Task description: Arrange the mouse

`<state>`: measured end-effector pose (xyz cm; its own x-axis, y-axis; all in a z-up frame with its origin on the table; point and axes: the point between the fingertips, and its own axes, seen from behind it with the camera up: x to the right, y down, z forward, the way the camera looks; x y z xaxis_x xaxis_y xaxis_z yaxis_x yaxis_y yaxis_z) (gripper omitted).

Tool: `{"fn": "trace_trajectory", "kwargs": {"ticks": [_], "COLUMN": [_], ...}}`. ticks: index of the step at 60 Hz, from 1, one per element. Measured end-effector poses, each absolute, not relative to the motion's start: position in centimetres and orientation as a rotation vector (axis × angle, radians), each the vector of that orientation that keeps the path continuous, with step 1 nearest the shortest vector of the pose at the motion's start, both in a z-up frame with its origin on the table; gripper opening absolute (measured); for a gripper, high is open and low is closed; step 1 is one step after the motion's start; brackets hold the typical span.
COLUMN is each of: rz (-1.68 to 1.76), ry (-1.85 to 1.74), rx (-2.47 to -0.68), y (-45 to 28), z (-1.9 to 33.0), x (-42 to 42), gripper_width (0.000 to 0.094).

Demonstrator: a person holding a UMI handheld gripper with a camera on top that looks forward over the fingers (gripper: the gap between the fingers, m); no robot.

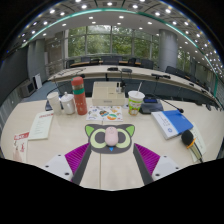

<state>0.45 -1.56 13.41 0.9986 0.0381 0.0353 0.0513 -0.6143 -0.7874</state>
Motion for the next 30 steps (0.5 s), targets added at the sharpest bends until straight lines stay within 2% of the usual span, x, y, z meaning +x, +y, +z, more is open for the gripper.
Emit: {"fn": "trace_trajectory", "kwargs": {"ticks": [14,30], "rz": [-0.057,-0.072], "ry": [-0.015,-0.006], "rx": [-2.173,-2.132], "y": [-14.6,-23.6], "z": [21.1,24.2], "x": [-1.6,-3.5], "gripper_width": [0.0851,0.0858]}}
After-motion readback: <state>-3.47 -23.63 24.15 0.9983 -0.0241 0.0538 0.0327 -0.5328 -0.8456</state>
